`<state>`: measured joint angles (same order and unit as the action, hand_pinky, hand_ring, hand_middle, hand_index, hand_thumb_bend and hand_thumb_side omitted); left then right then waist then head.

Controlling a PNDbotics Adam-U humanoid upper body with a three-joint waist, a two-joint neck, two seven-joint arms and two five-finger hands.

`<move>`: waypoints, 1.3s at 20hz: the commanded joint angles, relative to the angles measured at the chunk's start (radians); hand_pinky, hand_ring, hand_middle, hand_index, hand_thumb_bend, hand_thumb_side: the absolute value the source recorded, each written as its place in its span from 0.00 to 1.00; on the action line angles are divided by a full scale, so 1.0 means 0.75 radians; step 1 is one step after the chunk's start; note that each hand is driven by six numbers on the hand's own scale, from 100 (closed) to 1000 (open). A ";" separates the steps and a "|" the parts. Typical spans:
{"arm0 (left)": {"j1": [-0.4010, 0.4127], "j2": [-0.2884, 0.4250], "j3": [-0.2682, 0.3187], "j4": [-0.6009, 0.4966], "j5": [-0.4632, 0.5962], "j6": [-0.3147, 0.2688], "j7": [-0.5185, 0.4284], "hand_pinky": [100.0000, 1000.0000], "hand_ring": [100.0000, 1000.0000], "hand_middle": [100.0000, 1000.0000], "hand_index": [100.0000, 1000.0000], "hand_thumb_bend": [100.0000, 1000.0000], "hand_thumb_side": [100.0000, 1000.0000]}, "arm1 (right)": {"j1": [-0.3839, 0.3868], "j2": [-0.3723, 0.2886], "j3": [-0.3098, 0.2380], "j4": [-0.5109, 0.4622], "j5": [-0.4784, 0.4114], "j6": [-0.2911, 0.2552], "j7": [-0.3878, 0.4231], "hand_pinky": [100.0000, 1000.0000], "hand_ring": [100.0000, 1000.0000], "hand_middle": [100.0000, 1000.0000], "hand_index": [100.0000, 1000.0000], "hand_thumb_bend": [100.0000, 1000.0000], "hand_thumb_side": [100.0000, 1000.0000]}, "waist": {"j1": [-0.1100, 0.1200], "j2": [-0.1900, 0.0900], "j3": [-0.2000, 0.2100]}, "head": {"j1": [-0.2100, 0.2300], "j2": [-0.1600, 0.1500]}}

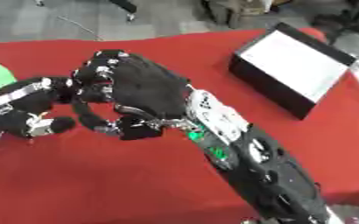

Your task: Pick up the objects with one hand, pass them to the other hand, and then place them into the box on the other side of the table.

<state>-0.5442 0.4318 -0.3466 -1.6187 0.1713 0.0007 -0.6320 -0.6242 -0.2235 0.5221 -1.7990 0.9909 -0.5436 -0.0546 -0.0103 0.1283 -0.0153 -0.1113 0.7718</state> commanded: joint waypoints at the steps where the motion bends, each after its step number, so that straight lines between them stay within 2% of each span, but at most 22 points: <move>1: -0.013 0.018 0.007 -0.020 0.003 0.003 0.002 0.68 0.53 0.44 0.70 0.45 0.43 | -0.014 0.001 -0.008 -0.011 0.005 0.001 0.002 0.57 0.51 0.46 0.52 0.03 0.05 | 0.003 -0.024 0.001 | 0.003 -0.002; 8: -0.012 0.020 0.009 -0.024 -0.003 0.003 0.007 0.68 0.53 0.44 0.71 0.46 0.43 | -0.011 0.001 -0.011 -0.012 0.010 0.005 0.002 0.57 0.51 0.47 0.54 0.05 0.06 | 0.003 -0.026 0.001 | 0.005 -0.002; 10: -0.007 0.027 0.021 -0.031 -0.019 -0.003 0.018 0.69 0.54 0.47 0.73 0.49 0.44 | -0.003 -0.001 -0.019 -0.013 0.016 0.012 0.000 0.58 0.54 0.50 0.57 0.11 0.07 | 0.004 -0.026 -0.001 | 0.009 -0.002; 13: 0.009 0.078 0.083 -0.065 -0.091 -0.037 0.064 0.70 0.57 0.52 0.77 0.55 0.45 | 0.021 -0.018 -0.046 -0.015 0.030 0.037 0.004 0.63 0.61 0.60 0.67 0.20 0.15 | 0.004 -0.029 -0.006 | 0.018 -0.002; 15: 0.027 0.154 0.162 -0.093 -0.192 -0.068 0.134 0.70 0.59 0.55 0.78 0.59 0.45 | 0.046 -0.039 -0.074 -0.018 0.038 0.059 0.013 0.66 0.70 0.69 0.74 0.28 0.23 | 0.007 -0.033 -0.008 | 0.025 -0.002; 16: 0.039 0.189 0.195 -0.101 -0.243 -0.080 0.171 0.70 0.59 0.55 0.78 0.59 0.45 | 0.057 -0.049 -0.087 -0.020 0.039 0.069 0.016 0.66 0.70 0.69 0.74 0.28 0.23 | 0.009 -0.034 -0.009 | 0.029 -0.002; 17: 0.054 0.236 0.234 -0.102 -0.306 -0.083 0.208 0.71 0.60 0.57 0.80 0.63 0.46 | 0.072 -0.060 -0.103 -0.019 0.039 0.081 0.019 0.68 0.73 0.73 0.79 0.32 0.28 | 0.013 -0.036 -0.009 | 0.032 -0.002; 19: 0.105 0.329 0.316 -0.099 -0.455 -0.077 0.274 0.72 0.63 0.61 0.82 0.67 0.47 | 0.105 -0.084 -0.139 -0.019 0.038 0.108 0.023 0.69 0.74 0.74 0.82 0.34 0.31 | 0.021 -0.038 -0.011 | 0.039 -0.002; 23: 0.231 0.432 0.446 -0.056 -0.739 -0.014 0.365 0.71 0.64 0.63 0.83 0.72 0.48 | 0.157 -0.112 -0.197 -0.023 0.029 0.157 0.011 0.69 0.74 0.75 0.82 0.34 0.32 | 0.032 -0.040 -0.010 | 0.047 -0.002; 26: 0.322 0.438 0.523 0.003 -0.891 0.060 0.422 0.72 0.66 0.67 0.85 0.75 0.50 | 0.188 -0.123 -0.228 -0.027 0.023 0.183 0.002 0.69 0.74 0.75 0.82 0.34 0.33 | 0.035 -0.040 -0.011 | 0.053 -0.002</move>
<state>-0.2960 0.7186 0.0085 -1.6215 -0.4491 0.0271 -0.3345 -0.4736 -0.2968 0.3694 -1.7998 1.0150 -0.4164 -0.0491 0.0120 0.1157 -0.0235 -0.0752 0.7718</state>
